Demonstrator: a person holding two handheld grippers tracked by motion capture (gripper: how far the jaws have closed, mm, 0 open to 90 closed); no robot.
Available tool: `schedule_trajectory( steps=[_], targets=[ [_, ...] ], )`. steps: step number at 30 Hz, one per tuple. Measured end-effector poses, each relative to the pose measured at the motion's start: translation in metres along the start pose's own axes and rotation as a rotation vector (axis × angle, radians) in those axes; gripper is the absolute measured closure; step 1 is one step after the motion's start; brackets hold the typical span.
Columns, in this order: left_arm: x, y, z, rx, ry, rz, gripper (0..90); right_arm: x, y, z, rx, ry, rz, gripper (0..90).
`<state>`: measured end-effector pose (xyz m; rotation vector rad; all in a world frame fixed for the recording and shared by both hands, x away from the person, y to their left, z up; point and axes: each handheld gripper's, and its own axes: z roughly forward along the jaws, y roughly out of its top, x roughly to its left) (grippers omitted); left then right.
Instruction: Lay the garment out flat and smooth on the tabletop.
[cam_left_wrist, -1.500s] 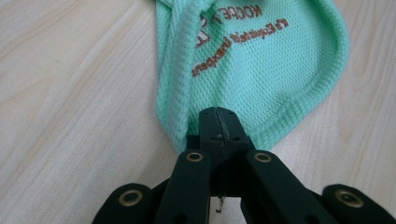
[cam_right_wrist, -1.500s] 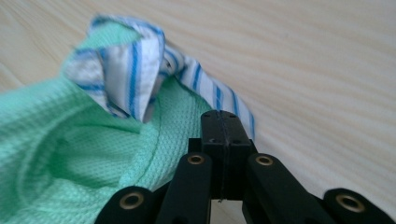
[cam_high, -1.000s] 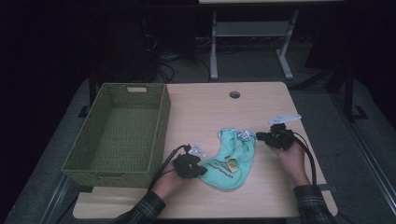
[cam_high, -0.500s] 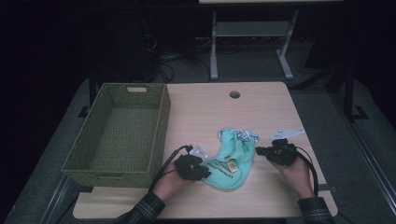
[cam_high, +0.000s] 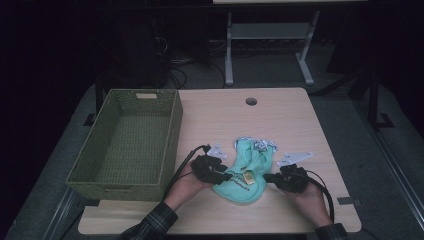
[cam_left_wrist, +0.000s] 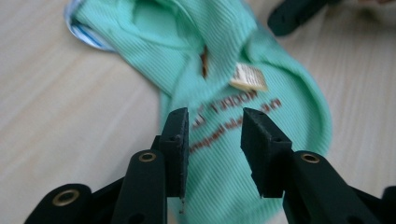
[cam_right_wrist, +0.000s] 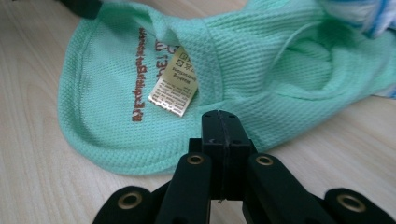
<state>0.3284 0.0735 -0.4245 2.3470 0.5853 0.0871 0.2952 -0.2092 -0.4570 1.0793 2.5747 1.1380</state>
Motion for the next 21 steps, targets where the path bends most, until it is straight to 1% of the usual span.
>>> schedule_trajectory(
  steps=[1, 5, 6, 9, 10, 12, 14, 16, 21],
  targets=[
    [0.001, 0.002, 0.001, -0.005, 0.002, -0.006, 60.5, 0.000, 0.000, 0.002, 0.005, 0.007, 0.004, 89.8],
    [0.011, 0.016, 0.005, -0.022, 0.010, -0.005, 60.0, 0.002, -0.001, 0.008, 0.029, 0.005, -0.011, 89.8],
    [0.014, 0.019, 0.006, -0.020, 0.010, -0.004, 60.0, 0.002, -0.001, 0.009, 0.034, 0.002, -0.016, 89.8],
    [0.020, 0.028, 0.012, -0.028, 0.030, -0.004, 60.1, 0.002, -0.002, 0.012, 0.047, -0.007, -0.029, 89.8],
    [0.023, 0.031, 0.015, -0.021, 0.039, 0.009, 60.2, 0.003, -0.002, 0.012, 0.045, -0.006, -0.029, 89.8],
    [0.027, 0.036, 0.019, -0.018, 0.053, 0.019, 60.9, 0.003, -0.002, 0.012, 0.049, -0.007, -0.031, 89.9],
    [0.031, 0.040, 0.024, -0.014, 0.067, 0.019, 61.7, 0.004, -0.002, 0.011, 0.054, -0.011, -0.037, 89.9],
    [0.037, 0.044, 0.030, -0.018, 0.071, 0.005, 62.7, 0.004, -0.002, 0.012, 0.054, -0.019, -0.050, 89.8],
    [0.049, 0.054, 0.045, -0.008, 0.085, 0.011, 65.8, 0.005, -0.002, 0.012, 0.054, -0.019, -0.051, 89.9]
  ],
)
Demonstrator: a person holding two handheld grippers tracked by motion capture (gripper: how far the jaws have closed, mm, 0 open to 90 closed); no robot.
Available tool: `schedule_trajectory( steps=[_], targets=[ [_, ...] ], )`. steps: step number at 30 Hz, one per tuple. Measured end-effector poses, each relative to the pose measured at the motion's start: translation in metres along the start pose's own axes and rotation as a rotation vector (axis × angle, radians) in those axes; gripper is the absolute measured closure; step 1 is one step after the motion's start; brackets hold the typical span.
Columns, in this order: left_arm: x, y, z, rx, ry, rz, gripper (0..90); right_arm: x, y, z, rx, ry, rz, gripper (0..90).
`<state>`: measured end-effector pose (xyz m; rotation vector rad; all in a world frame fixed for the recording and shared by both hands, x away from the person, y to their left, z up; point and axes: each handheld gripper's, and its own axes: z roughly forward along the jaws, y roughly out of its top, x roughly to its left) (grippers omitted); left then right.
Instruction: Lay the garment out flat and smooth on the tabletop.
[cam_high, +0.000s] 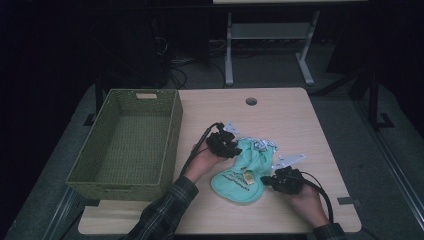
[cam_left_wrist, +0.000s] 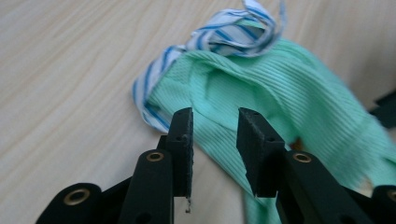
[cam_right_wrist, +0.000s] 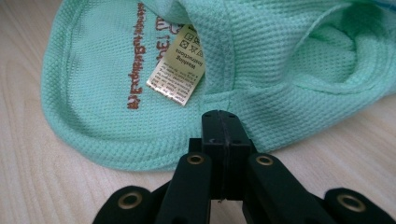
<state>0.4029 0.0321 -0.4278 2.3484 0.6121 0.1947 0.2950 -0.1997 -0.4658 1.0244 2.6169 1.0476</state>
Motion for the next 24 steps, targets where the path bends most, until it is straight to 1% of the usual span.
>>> schedule_trajectory(
  steps=[1, 4, 5, 6, 7, 8, 14, 17, 18, 19, 22, 23, 24],
  targets=[
    [0.001, 0.002, 0.003, -0.002, 0.006, -0.007, 66.5, 0.000, 0.000, 0.000, 0.000, 0.000, 0.000, 89.8],
    [0.005, 0.005, 0.010, 0.005, 0.025, -0.003, 67.9, 0.000, 0.000, 0.000, 0.001, 0.000, 0.000, 89.9],
    [0.006, 0.006, 0.013, 0.008, 0.029, 0.005, 68.2, 0.000, 0.000, 0.000, 0.001, -0.001, -0.002, 89.9],
    [0.006, 0.007, 0.016, 0.005, 0.027, 0.004, 68.6, 0.000, 0.000, 0.000, 0.001, -0.002, -0.005, 89.9],
    [0.006, 0.007, 0.019, -0.002, 0.025, -0.006, 69.0, 0.000, 0.000, 0.000, 0.000, -0.003, -0.005, 89.9],
    [0.006, 0.007, 0.021, 0.003, 0.020, -0.005, 69.1, 0.000, 0.000, 0.000, 0.001, -0.004, -0.010, 89.9],
    [0.006, 0.007, 0.035, 0.044, 0.019, 0.007, 69.1, 0.001, 0.000, 0.000, 0.003, -0.006, -0.016, 89.9],
    [0.006, 0.006, 0.042, 0.071, 0.030, 0.011, 69.7, 0.001, 0.000, 0.000, 0.002, -0.010, -0.019, 90.0],
    [0.006, 0.005, 0.043, 0.076, 0.033, 0.013, 71.2, 0.001, 0.000, 0.000, 0.000, -0.011, -0.020, 89.9],
    [0.007, 0.005, 0.044, 0.078, 0.026, 0.013, 72.4, 0.002, 0.000, 0.000, -0.002, -0.010, -0.016, 89.9],
    [0.006, 0.006, 0.044, 0.082, 0.017, 0.017, 81.2, 0.002, 0.000, 0.000, 0.000, -0.013, -0.021, 90.0],
    [0.006, 0.006, 0.044, 0.085, 0.014, 0.020, 86.5, 0.002, 0.000, 0.000, 0.000, -0.012, -0.021, 90.0],
    [0.006, 0.006, 0.044, 0.090, 0.017, 0.026, 88.0, 0.002, 0.000, 0.000, 0.000, -0.013, -0.020, 90.0]
  ],
)
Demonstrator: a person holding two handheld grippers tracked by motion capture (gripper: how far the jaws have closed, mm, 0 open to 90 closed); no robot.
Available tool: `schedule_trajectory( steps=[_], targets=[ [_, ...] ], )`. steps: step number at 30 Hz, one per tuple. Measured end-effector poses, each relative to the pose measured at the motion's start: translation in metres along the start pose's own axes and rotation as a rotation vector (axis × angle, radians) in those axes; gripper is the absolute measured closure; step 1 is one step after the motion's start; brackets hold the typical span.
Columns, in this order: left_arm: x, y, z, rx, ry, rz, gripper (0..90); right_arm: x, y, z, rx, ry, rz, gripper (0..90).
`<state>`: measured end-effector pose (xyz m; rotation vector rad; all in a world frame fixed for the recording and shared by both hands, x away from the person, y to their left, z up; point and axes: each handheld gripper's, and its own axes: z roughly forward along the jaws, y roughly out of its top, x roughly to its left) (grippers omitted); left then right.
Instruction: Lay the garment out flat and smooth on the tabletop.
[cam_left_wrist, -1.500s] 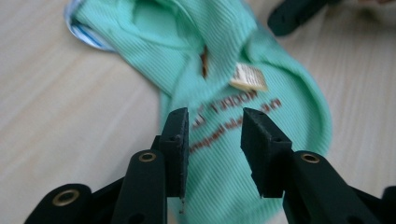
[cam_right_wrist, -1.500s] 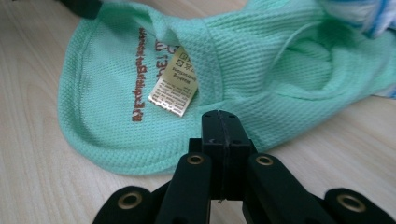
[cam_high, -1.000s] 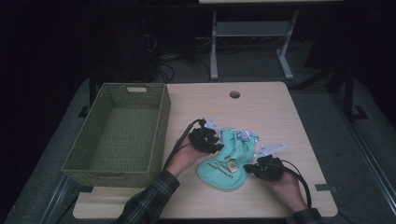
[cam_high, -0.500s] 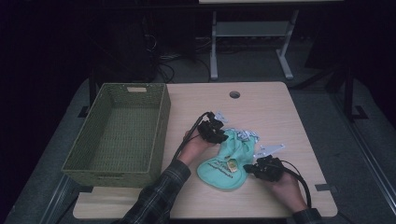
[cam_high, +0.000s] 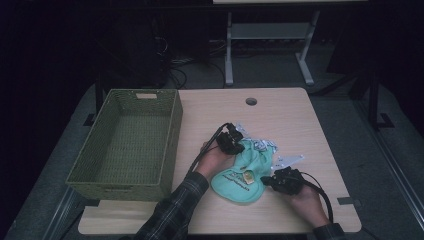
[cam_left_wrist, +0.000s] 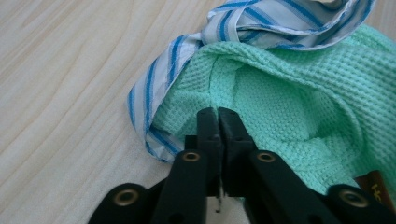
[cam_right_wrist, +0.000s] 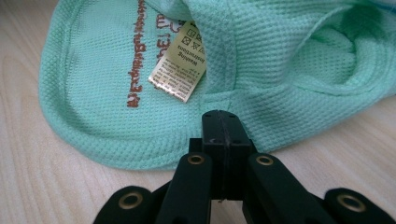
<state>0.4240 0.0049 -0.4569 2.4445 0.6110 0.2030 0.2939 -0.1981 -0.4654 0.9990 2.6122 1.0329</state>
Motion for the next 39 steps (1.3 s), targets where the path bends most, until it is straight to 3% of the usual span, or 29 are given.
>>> schedule_trajectory(
  steps=[5, 10, 19, 25, 32, 35, 39],
  targets=[
    [0.002, 0.001, -0.002, 0.004, -0.005, -0.016, 89.7, 0.000, 0.000, 0.000, 0.005, -0.008, -0.012, 90.0],
    [0.006, 0.003, -0.012, -0.032, -0.007, -0.041, 89.8, 0.001, 0.000, 0.000, 0.004, -0.004, 0.006, 90.0],
    [0.027, 0.004, -0.035, -0.084, 0.073, -0.077, 89.8, 0.001, 0.000, -0.001, 0.010, -0.011, 0.002, 90.0],
    [0.038, -0.003, -0.031, -0.066, 0.109, -0.096, 89.8, 0.001, 0.000, -0.001, 0.012, -0.009, 0.006, 90.0],
    [0.032, -0.009, -0.029, -0.057, 0.084, -0.102, 85.7, 0.001, 0.000, -0.001, 0.008, -0.004, 0.009, 90.0],
    [0.026, -0.011, -0.036, -0.066, 0.070, -0.091, 80.8, 0.000, 0.001, -0.001, 0.016, -0.006, -0.010, 89.9],
    [0.015, -0.016, -0.047, -0.081, 0.062, -0.072, 75.5, -0.005, 0.004, -0.006, -0.018, -0.006, 0.007, 88.0]
  ],
)
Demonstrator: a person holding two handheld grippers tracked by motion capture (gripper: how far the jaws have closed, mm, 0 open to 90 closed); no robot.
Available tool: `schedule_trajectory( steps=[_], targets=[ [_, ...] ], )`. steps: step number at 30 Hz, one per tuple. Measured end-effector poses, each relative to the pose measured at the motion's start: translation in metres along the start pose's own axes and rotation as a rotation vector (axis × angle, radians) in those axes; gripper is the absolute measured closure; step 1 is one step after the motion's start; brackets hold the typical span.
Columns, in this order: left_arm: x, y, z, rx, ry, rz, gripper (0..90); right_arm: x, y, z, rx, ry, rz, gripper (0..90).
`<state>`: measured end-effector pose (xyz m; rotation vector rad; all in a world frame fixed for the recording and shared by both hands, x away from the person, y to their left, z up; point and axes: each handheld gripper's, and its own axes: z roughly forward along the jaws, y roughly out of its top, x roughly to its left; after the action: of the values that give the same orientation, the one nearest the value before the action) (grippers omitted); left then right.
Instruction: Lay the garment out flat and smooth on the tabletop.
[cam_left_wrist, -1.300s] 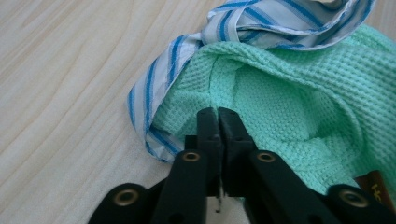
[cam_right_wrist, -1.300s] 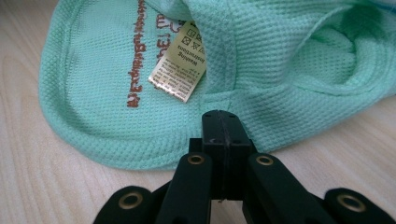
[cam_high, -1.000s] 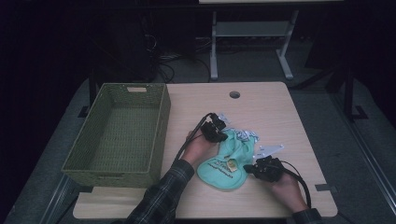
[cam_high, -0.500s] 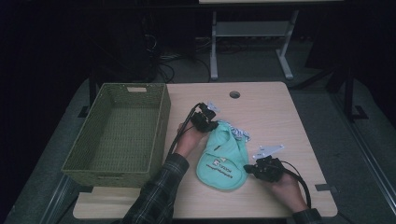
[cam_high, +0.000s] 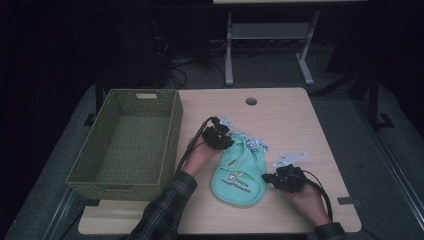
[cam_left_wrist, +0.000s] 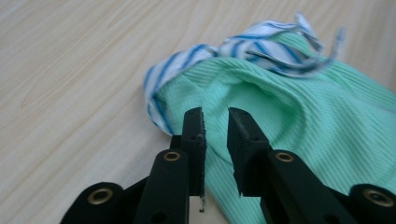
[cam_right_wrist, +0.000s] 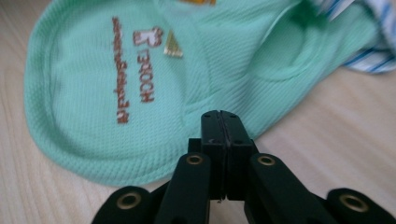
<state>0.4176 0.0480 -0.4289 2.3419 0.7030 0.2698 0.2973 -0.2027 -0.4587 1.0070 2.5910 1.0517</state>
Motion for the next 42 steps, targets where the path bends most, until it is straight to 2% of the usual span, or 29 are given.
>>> schedule_trajectory(
  steps=[2, 3, 6, 9, 10, 11, 14, 16, 17, 18, 21, 24, 27, 33, 34, 36, 39, 42],
  targets=[
    [-0.003, -0.003, -0.005, -0.009, 0.001, 0.000, 73.4, -0.003, 0.003, -0.004, -0.017, -0.007, 0.007, 85.7],
    [-0.004, -0.005, -0.009, 0.004, 0.001, 0.017, 72.4, -0.005, 0.004, -0.005, -0.028, -0.013, 0.008, 84.5],
    [-0.009, -0.012, -0.017, -0.009, -0.010, -0.004, 70.8, -0.013, 0.010, -0.005, -0.033, -0.026, 0.026, 82.0],
    [-0.015, -0.018, -0.021, -0.004, -0.021, -0.005, 69.8, -0.021, 0.015, -0.006, -0.050, -0.034, 0.037, 80.8],
    [-0.017, -0.021, -0.023, -0.001, -0.019, -0.004, 69.5, -0.023, 0.017, -0.004, -0.046, -0.031, 0.051, 80.2],
    [-0.018, -0.023, -0.025, 0.000, -0.019, -0.001, 69.4, -0.027, 0.020, -0.003, -0.036, -0.043, 0.045, 80.0],
    [-0.025, -0.029, -0.030, -0.014, -0.012, 0.005, 68.9, -0.035, 0.025, -0.001, -0.064, -0.054, 0.065, 80.0],
    [-0.028, -0.032, -0.032, -0.019, -0.010, 0.006, 68.3, -0.042, 0.031, 0.001, -0.048, -0.068, 0.073, 79.9],
    [-0.031, -0.035, -0.034, -0.019, -0.011, 0.011, 68.0, -0.045, 0.033, 0.002, -0.053, -0.081, 0.081, 80.0],
    [-0.033, -0.037, -0.035, -0.015, -0.009, 0.016, 67.6, -0.050, 0.035, 0.003, -0.086, -0.085, 0.089, 80.0],
    [-0.039, -0.044, -0.036, -0.008, -0.017, 0.026, 66.3, -0.061, 0.041, 0.010, -0.071, -0.107, 0.100, 79.3],
    [-0.044, -0.051, -0.035, 0.018, -0.014, 0.046, 64.0, -0.068, 0.043, 0.016, -0.097, -0.110, 0.116, 79.2],
    [-0.048, -0.057, -0.036, 0.032, -0.018, 0.053, 61.7, -0.074, 0.041, 0.024, -0.084, -0.107, 0.141, 78.1],
    [-0.051, -0.061, -0.037, 0.046, 0.003, 0.070, 61.1, -0.077, 0.041, 0.029, -0.110, -0.097, 0.154, 75.6],
    [-0.051, -0.061, -0.037, 0.048, 0.002, 0.069, 61.3, -0.078, 0.041, 0.030, -0.111, -0.097, 0.152, 74.7],
    [-0.050, -0.062, -0.034, 0.059, -0.002, 0.074, 62.8, -0.078, 0.041, 0.032, -0.119, -0.087, 0.181, 73.6],
    [-0.048, -0.064, -0.030, 0.077, -0.005, 0.077, 69.9, -0.078, 0.040, 0.039, -0.111, -0.074, 0.197, 74.1],
    [-0.047, -0.065, -0.029, 0.090, -0.009, 0.077, 80.6, -0.077, 0.041, 0.044, -0.098, -0.065, 0.197, 82.8]
  ],
)
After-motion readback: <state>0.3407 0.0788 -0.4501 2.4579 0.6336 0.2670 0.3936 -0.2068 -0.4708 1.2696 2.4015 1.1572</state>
